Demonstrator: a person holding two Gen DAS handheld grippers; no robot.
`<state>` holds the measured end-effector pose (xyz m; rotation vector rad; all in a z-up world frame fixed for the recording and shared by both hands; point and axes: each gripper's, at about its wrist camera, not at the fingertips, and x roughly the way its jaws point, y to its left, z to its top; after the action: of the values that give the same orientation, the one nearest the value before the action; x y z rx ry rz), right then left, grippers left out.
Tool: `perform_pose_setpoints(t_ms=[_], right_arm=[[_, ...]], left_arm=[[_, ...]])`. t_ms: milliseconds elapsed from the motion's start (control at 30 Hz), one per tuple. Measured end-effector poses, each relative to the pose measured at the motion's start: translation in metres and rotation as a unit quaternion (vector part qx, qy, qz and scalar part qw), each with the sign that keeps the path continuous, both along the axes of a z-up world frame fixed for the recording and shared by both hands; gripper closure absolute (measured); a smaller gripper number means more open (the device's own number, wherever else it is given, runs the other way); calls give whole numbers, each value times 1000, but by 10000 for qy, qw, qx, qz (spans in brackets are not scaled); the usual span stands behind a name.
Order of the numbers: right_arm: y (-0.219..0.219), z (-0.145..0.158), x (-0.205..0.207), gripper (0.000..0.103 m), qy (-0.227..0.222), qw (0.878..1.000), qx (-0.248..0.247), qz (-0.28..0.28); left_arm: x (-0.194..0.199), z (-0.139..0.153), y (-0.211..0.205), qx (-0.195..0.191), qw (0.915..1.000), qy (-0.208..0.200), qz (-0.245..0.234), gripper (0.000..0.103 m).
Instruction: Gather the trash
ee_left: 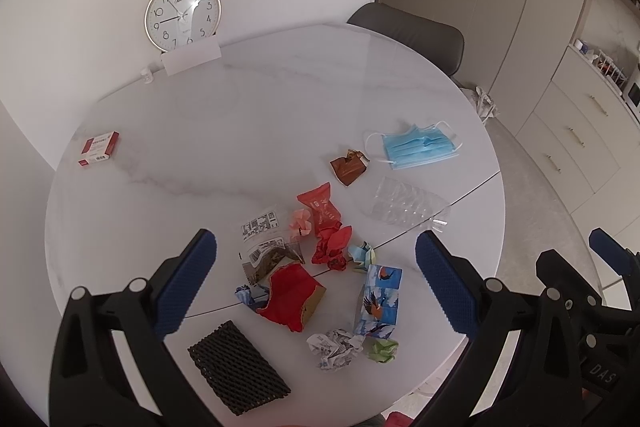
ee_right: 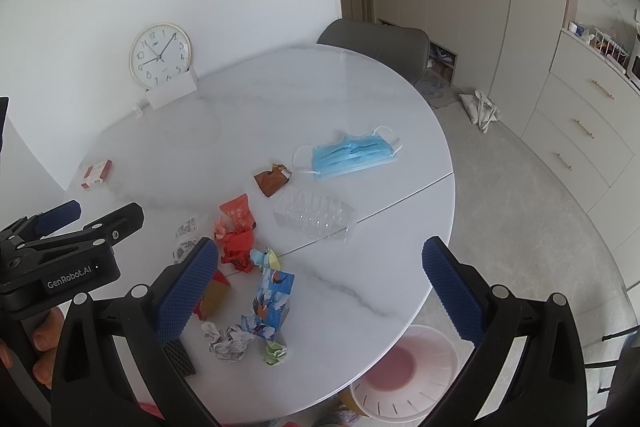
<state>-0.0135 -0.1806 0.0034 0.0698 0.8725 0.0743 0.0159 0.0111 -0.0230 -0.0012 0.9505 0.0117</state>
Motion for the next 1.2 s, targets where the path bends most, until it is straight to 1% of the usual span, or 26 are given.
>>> perform_pose_setpoints(t_ms=[200, 300, 400, 467, 500, 567, 633, 700, 767, 833, 900, 967, 1000, 1033, 1100, 1167, 1200], right_arm=[[1, -12, 18, 2, 123, 9998, 26, 125], [0, -25, 46, 2, 182, 9995, -78, 225], [-1, -46, 89, 2, 297, 9986, -189, 384], [-3, -64, 121, 2, 394, 9977, -267, 479], [-4, -78, 145, 2, 449, 9970, -336, 534], [-6, -98, 176, 2, 476, 9962, -390, 609], [-6, -124, 217, 2, 612, 9945, -465, 707], [-4, -149, 250, 5, 745, 9922, -583, 810], [-2, -175, 282, 16, 987, 9879, -772, 913], [-2, -198, 307, 19, 1217, 9838, -863, 990], [-3, -214, 321, 23, 1381, 9809, -915, 1016], [-5, -227, 329, 36, 1543, 9772, -978, 1078], [-5, -231, 330, 38, 1592, 9762, -978, 1100], [-8, -230, 329, 45, 1531, 9782, -839, 1122], [-13, -229, 328, 53, 1508, 9797, -752, 1089], [-19, -226, 328, 73, 1476, 9809, -688, 1068], [-21, -225, 327, 78, 1475, 9813, -641, 1054]], left_arm=[[11, -8, -3, 41, 10000, -25, -46, 8], [27, -19, -5, 127, 9998, -43, -165, 8], [47, -33, -5, 173, 9996, -38, -233, 8], [63, -46, -2, 148, 9995, 63, -275, 8], [68, -51, -2, 137, 9994, 118, -283, 8], [82, -63, 2, 115, 9993, 197, -283, 8], [90, -71, 4, 144, 9993, 200, -272, 8], [97, -77, 8, 173, 9993, 170, -280, 8], [103, -82, 13, 183, 9992, 191, -292, 8], [108, -88, 18, 142, 9991, 260, -298, 8], [113, -94, 24, 123, 9990, 352, -260, 8], [116, -99, 27, 132, 9988, 397, -239, 8], [118, -101, 29, 150, 9988, 408, -226, 8], [119, -103, 30, 170, 9987, 417, -218, 8], [120, -104, 33, 168, 9987, 436, -204, 8], [121, -104, 36, 105, 9987, 456, -195, 8], [121, -104, 37, 64, 9987, 465, -210, 8]])
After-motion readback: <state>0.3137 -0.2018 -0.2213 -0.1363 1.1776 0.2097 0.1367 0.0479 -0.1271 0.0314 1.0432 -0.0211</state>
